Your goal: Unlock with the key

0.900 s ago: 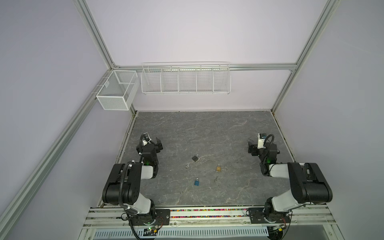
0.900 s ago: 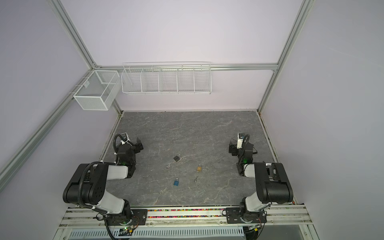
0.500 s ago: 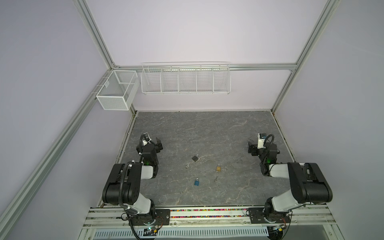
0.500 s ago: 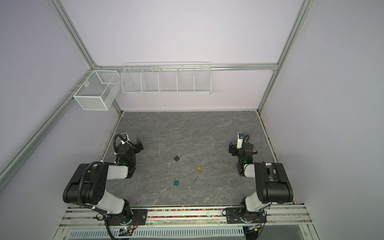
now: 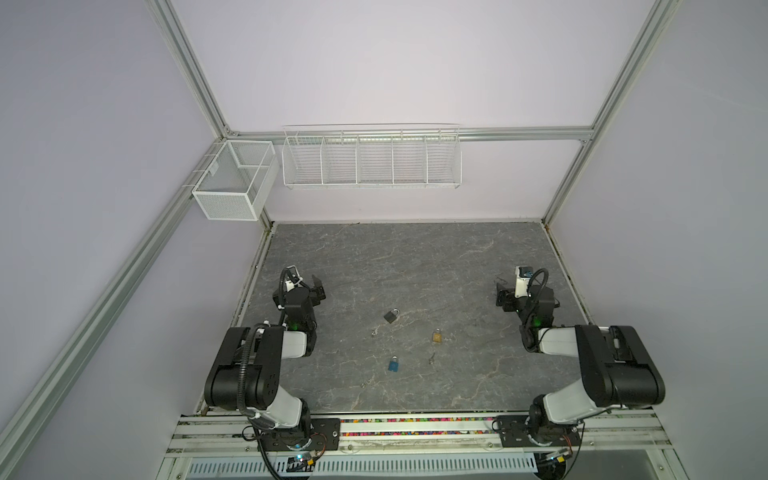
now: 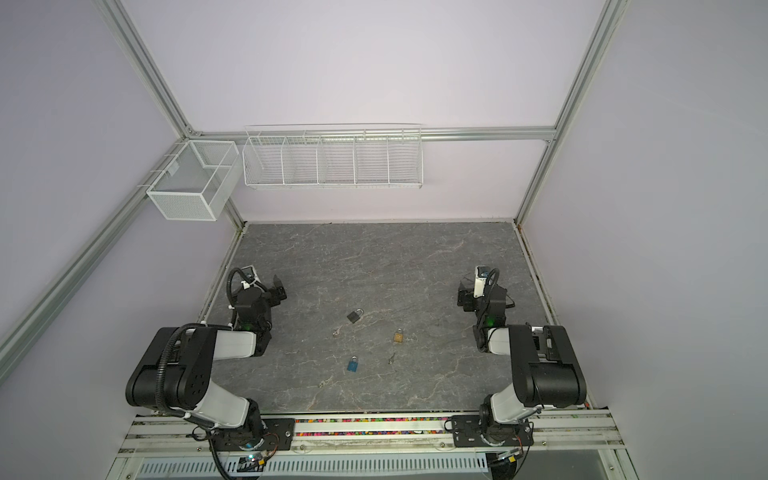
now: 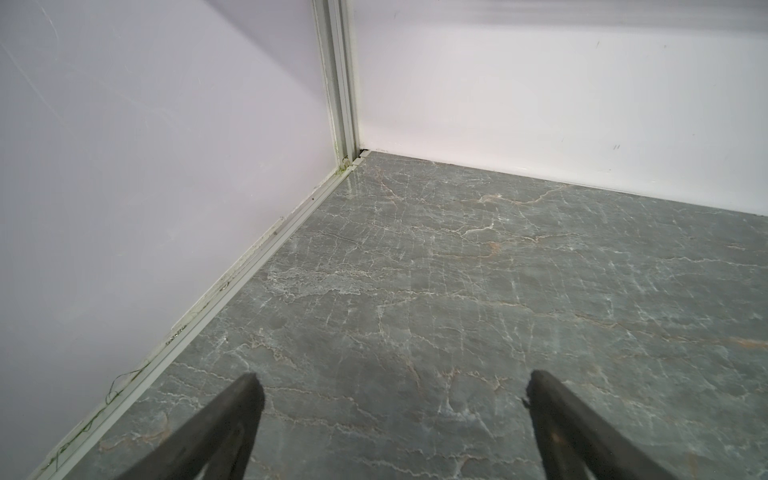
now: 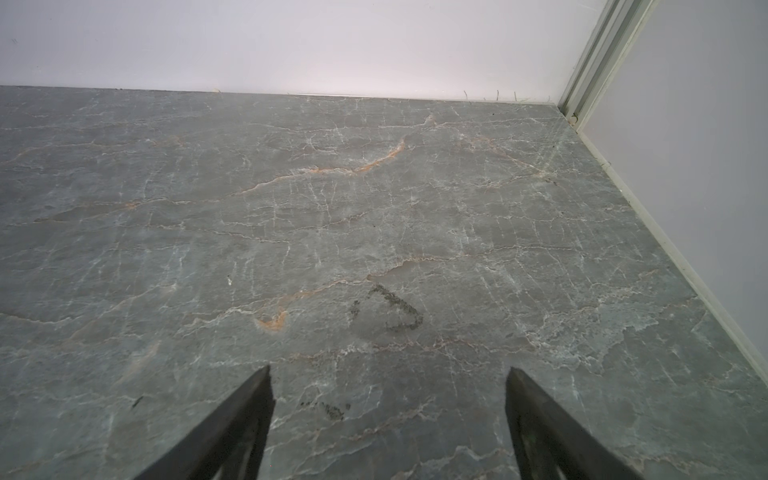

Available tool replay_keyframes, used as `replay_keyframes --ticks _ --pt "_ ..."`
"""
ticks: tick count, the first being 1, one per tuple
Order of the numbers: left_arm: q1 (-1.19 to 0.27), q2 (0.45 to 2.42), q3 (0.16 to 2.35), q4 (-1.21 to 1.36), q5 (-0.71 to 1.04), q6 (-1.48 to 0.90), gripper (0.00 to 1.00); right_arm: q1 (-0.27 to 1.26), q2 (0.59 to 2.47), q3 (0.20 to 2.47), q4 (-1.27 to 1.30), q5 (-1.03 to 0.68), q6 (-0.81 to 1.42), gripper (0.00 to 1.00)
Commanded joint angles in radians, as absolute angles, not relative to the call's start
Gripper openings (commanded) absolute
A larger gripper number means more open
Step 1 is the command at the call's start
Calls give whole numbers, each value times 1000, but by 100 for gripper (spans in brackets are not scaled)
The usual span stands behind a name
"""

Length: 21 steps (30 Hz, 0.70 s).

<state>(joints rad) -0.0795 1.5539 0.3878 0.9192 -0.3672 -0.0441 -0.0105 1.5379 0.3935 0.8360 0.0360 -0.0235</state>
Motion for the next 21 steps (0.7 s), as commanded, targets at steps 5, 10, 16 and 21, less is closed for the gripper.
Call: replay_keyframes --ticks 5,10,16,21 --pt "-75 1553 377 942 -378 -49 99 -9 1527 388 857 25 -44 88" --pt "-75 1552 376 943 -377 -49 99 -6 1524 384 864 38 -45 88" --pt "-75 1474 344 941 -357 -43 99 4 1468 393 805 87 -38 88" --pt "-75 1277 342 757 -355 -63 99 6 1360 433 636 108 -14 88"
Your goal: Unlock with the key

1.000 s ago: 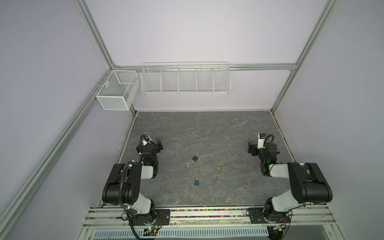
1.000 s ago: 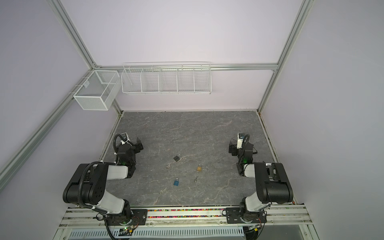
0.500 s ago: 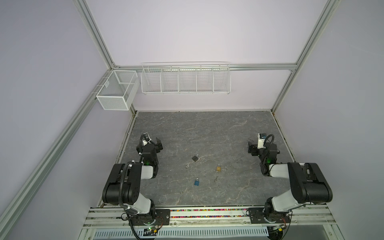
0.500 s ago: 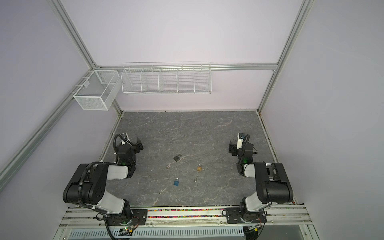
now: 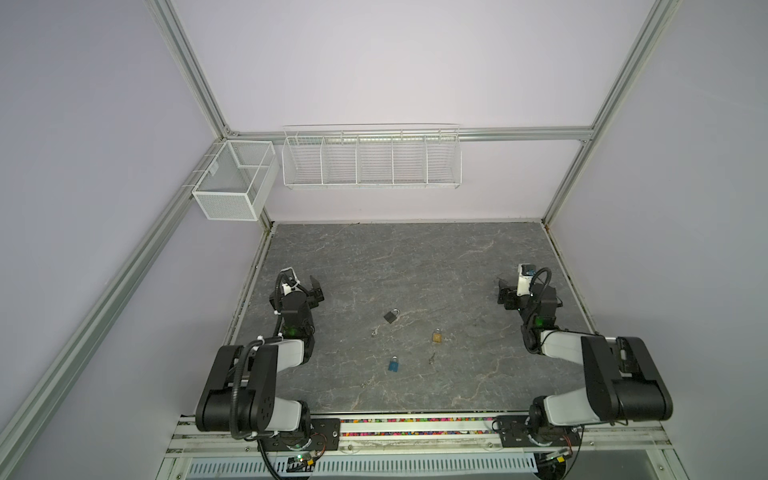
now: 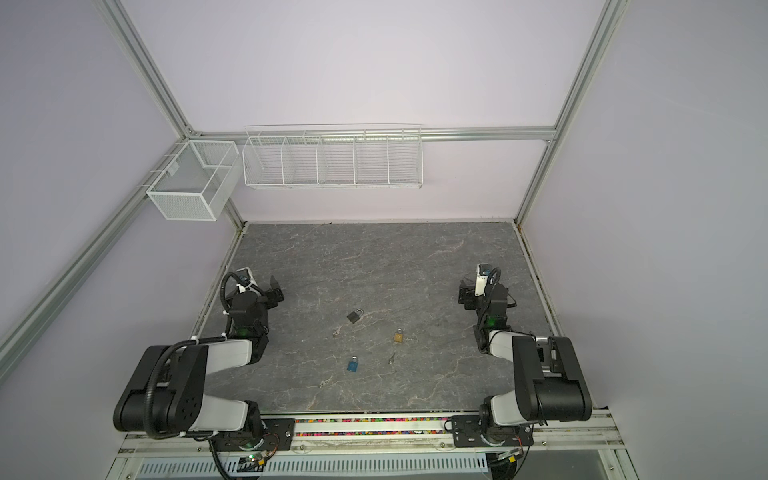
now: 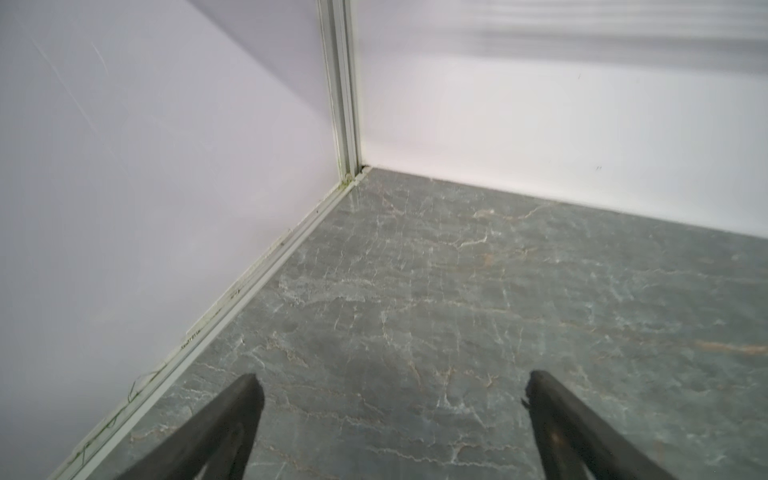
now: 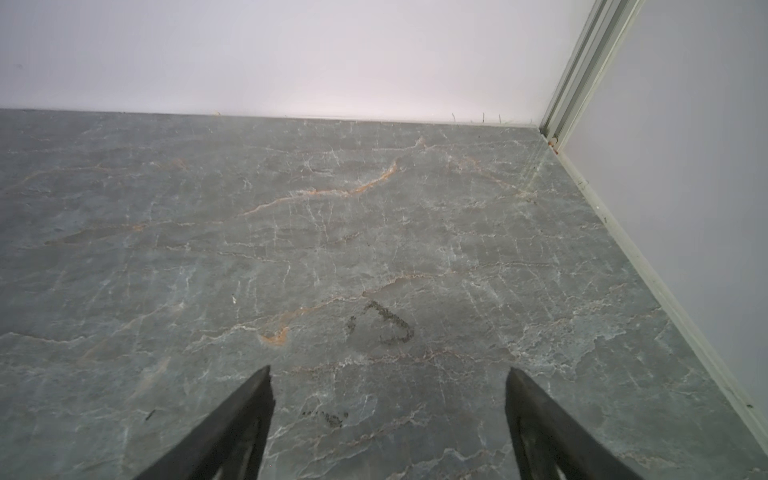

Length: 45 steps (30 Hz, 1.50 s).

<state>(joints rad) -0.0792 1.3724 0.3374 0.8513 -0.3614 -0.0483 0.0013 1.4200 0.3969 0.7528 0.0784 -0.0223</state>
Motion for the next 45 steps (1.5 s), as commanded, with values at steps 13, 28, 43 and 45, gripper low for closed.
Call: replay_keyframes --ticks 13,28,43,45 --pt "-74 859 487 163 -312 -485 99 -26 1180 717 -61 251 500 89" --pt "-117 759 512 -98 -5 -677 99 161 1127 782 -370 -25 595 89" --pt "-592 787 562 -288 -64 -754 99 600 1143 826 -618 28 763 89" --pt "-645 805 578 -303 -84 -773 99 667 1147 823 -630 50 806 91"
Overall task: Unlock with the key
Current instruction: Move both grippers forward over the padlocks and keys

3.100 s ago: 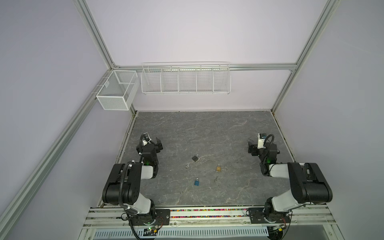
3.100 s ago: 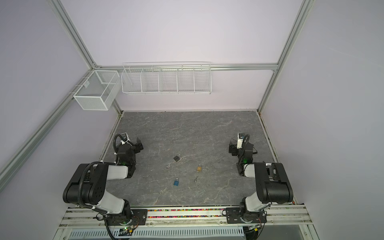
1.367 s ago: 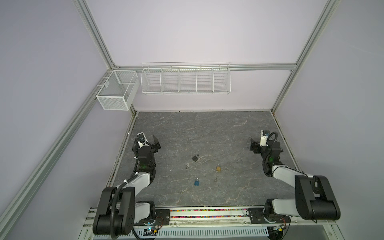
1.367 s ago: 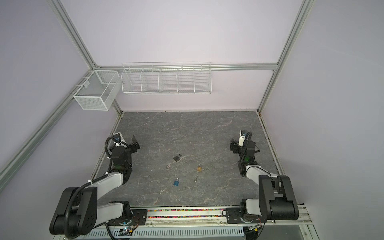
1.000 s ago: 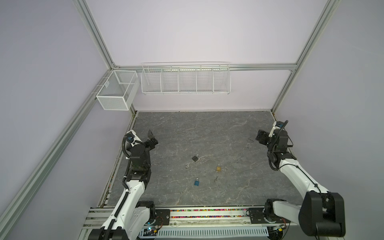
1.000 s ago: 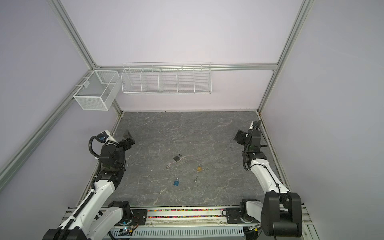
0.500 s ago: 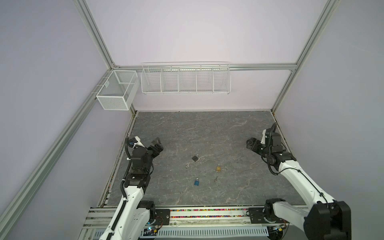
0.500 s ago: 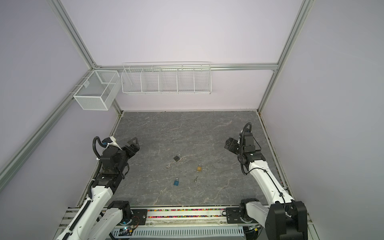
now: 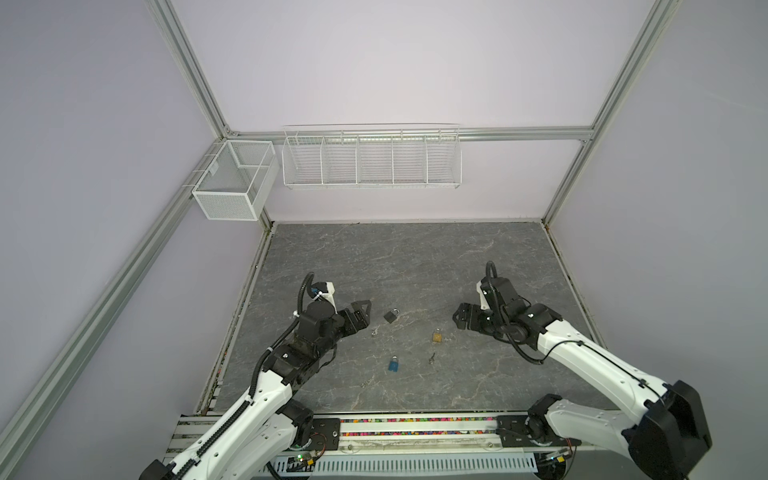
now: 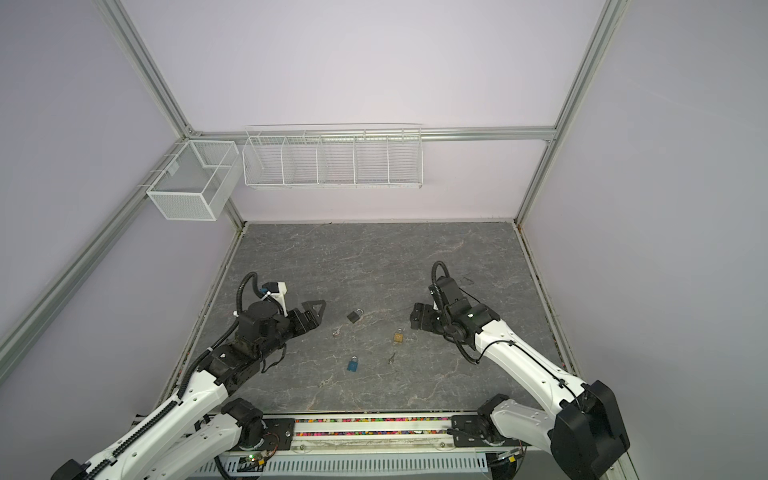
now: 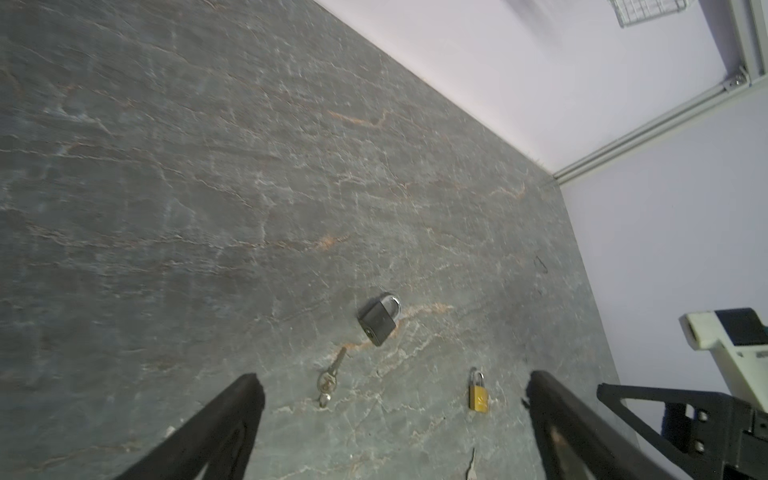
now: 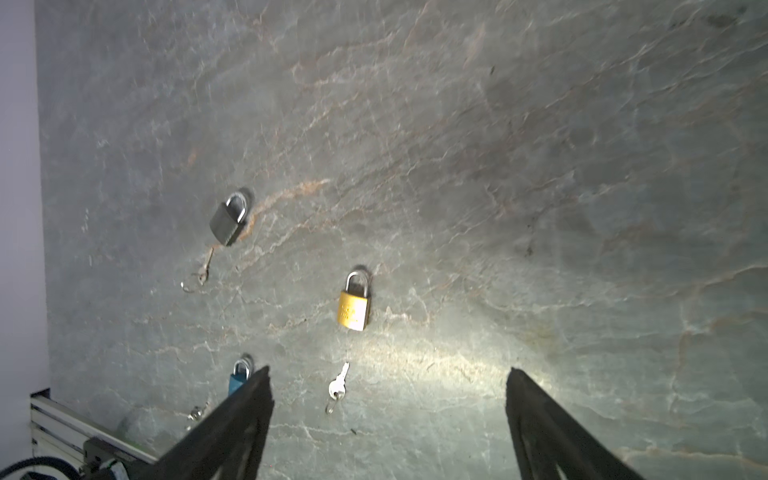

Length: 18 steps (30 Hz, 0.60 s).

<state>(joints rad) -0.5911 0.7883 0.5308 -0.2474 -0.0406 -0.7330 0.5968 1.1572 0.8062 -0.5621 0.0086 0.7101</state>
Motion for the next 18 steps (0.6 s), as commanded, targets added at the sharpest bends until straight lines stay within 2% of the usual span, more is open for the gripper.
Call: replay_keyframes --ticks 1,7,12,15,18 --pt "-674 812 578 -292 -87 -781 99 697 1147 821 -630 67 826 91" --pt "-829 893 563 -219 -132 -875 99 841 1169 801 -617 126 975 100" --pt "-925 926 539 -166 -207 -935 99 925 1231 807 -600 167 1070 88" --pt "-934 920 504 -126 -209 -966 99 971 1284 813 -582 169 1122 79" --pt "-935 908 491 -148 -226 -984 99 1008 1336 824 -571 178 1167 75"
